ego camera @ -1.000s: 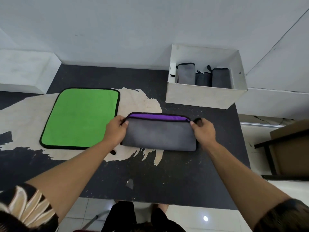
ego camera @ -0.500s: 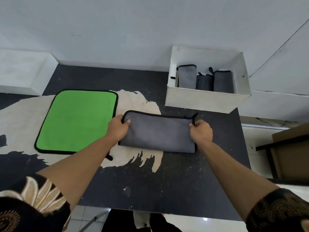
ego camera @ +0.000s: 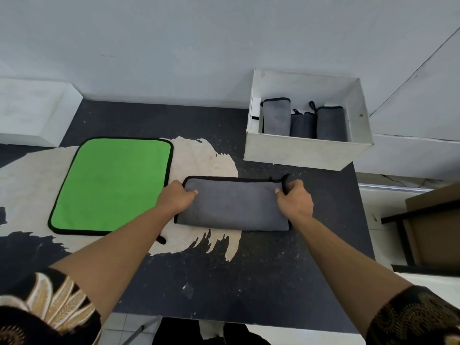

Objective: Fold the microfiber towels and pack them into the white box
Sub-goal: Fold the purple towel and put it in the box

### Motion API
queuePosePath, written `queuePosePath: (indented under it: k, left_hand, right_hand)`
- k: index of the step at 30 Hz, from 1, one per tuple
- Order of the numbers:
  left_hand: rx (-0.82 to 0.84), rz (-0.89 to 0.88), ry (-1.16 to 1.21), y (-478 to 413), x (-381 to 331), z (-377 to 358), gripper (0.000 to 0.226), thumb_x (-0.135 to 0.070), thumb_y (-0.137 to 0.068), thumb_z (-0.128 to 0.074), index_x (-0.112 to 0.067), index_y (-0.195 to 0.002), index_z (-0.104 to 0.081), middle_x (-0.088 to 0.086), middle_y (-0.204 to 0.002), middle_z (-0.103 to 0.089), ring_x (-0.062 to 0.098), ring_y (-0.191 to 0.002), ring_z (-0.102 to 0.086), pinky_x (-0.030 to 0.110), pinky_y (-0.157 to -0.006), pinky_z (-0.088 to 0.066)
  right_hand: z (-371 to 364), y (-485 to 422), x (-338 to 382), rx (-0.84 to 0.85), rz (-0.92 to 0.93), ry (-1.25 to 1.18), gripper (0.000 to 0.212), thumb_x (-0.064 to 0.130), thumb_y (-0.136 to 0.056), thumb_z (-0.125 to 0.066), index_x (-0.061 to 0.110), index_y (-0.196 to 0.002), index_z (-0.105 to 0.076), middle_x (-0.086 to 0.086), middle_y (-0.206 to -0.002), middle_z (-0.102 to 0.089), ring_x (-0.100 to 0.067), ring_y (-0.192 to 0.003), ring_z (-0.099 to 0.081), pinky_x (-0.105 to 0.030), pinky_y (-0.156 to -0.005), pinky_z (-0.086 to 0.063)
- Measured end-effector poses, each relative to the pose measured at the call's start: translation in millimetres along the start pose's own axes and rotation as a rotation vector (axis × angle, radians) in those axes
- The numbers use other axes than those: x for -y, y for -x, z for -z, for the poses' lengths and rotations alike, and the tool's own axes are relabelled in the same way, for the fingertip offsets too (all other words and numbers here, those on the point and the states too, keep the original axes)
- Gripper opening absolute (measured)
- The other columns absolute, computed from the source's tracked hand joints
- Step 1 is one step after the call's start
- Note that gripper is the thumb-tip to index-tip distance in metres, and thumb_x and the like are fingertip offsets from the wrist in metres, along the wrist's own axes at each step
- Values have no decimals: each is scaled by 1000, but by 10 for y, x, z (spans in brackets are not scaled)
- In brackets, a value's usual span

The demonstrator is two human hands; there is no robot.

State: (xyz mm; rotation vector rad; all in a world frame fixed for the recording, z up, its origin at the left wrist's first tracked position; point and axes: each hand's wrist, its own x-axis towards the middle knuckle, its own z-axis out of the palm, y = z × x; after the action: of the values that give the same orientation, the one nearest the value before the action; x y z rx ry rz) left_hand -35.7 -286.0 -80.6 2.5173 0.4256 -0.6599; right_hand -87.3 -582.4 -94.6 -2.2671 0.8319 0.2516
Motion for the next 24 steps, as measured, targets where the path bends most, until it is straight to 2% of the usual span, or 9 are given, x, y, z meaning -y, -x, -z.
queuePosePath:
  k: [4,8,13,14,16,18,19,22,24]
  left_hand:
    - [193,47,50,117,39,2,95,-37,-76,-82,-2,-143,-24,14,-138,-47,33,-123,-50,39,-96,-47]
    - [292,8,52,187,144,51,92,-18,-76,-83,-3,-141,-19,13,-132,-49,30,-118,-52,42,-100,-48]
    - [216,-37,-74,237,233,97,78,-8,-83,-73,-5,-143,-24,19,-126,-55,33,-112,-57,41,-93,-50]
    - [167,-43,-116,253,237,109,80,-10,-82,-74,-6,-145,-23,20,-127,-54,35,-113,-56,41,-92,-49]
    - [-96,-122,-236,313,219,62,82,-22,-82,-74,-10,-146,-25,21,-133,-49,38,-118,-53,45,-94,-47]
    - [-335,-321,-323,414,114,-145,76,-32,-87,-68,-14,-148,-27,20,-144,-40,39,-128,-43,50,-102,-41]
    - [-358,-420,-351,472,34,-295,73,-34,-91,-62,-17,-151,-24,20,-152,-31,39,-137,-34,52,-109,-35]
    - [-246,-576,-444,530,-121,-762,67,-40,-100,-39,-25,-156,-6,13,-164,6,34,-150,3,51,-120,-9]
    - [-198,-590,-510,473,-72,-959,63,-45,-102,-25,-27,-156,1,13,-162,16,33,-150,13,49,-120,2]
  right_hand:
    - [25,152,-61,43,44,-94,52,35,-84,-73,18,-124,-44,6,-95,-53,-18,-85,-53,-30,-72,-42]
    - [77,330,-175,101,96,-138,61,22,-78,-75,25,-129,-42,3,-114,-55,-16,-99,-55,-31,-80,-46]
    - [117,443,-237,128,128,-54,57,5,-80,-65,22,-131,-46,-7,-131,-45,-18,-101,-49,-31,-83,-45]
    - [127,475,-237,91,133,-6,54,8,-81,-66,20,-130,-47,-9,-131,-43,-21,-104,-50,-33,-85,-46]
    - [97,564,-194,-78,205,168,49,21,-85,-67,15,-129,-47,-14,-135,-39,-34,-116,-46,-43,-93,-45]
    - [-60,660,-50,-187,355,330,53,36,-90,-62,15,-135,-43,-18,-148,-31,-40,-132,-34,-52,-103,-38]
    - [-177,694,54,-174,439,368,57,41,-92,-57,18,-141,-38,-17,-156,-21,-39,-141,-24,-55,-109,-31]
    - [-569,697,288,-10,615,478,63,44,-100,-38,25,-155,-13,-10,-164,8,-30,-150,8,-59,-118,-5]
    - [-741,638,240,64,604,545,63,49,-102,-27,28,-157,-6,-8,-163,15,-27,-150,15,-61,-118,1]
